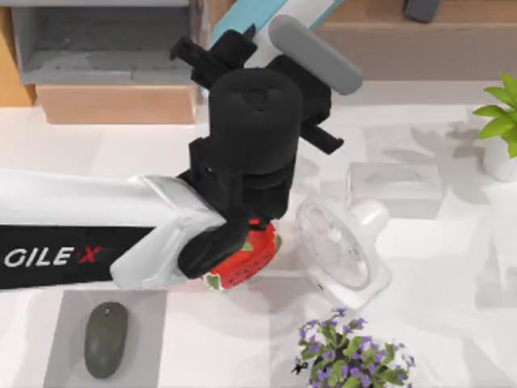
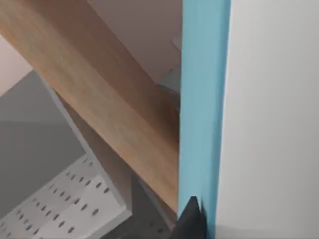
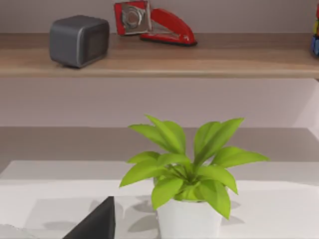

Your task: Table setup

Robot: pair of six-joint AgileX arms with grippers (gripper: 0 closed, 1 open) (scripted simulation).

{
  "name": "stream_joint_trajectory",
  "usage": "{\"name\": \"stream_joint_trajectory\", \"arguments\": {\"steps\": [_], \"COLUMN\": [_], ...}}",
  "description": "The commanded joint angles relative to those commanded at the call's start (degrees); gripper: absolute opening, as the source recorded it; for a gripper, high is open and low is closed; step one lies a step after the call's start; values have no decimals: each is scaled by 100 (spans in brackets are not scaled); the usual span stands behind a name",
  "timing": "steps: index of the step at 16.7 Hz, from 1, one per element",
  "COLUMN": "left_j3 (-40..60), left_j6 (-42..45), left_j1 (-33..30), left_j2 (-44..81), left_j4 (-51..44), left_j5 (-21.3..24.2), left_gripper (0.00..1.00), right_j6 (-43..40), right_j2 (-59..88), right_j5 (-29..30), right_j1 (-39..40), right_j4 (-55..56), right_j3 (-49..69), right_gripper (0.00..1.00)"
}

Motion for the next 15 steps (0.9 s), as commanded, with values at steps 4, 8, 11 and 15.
{"name": "stream_joint_trajectory", "arguments": {"steps": [4,8,11,15], "left_j3": [-1346,-2038,-1959,-1431], "left_j6": [1792,3456,4384,5057], "left_j1": [920,1949,2674,3388], "left_j2": [-883,-1048,-764,-112], "left_j4": [25,-82,-39,141], "left_j5": [643,1569,2299,3018], "left_gripper": [0,0,0,0], "right_j6": [0,0,0,0], "right_j2": [0,0,0,0], "right_j5": [0,0,0,0], "right_j1": [0,0,0,0], "right_j4": [0,0,0,0], "right_j3": [0,0,0,0], "right_gripper": [100,100,100,100]}}
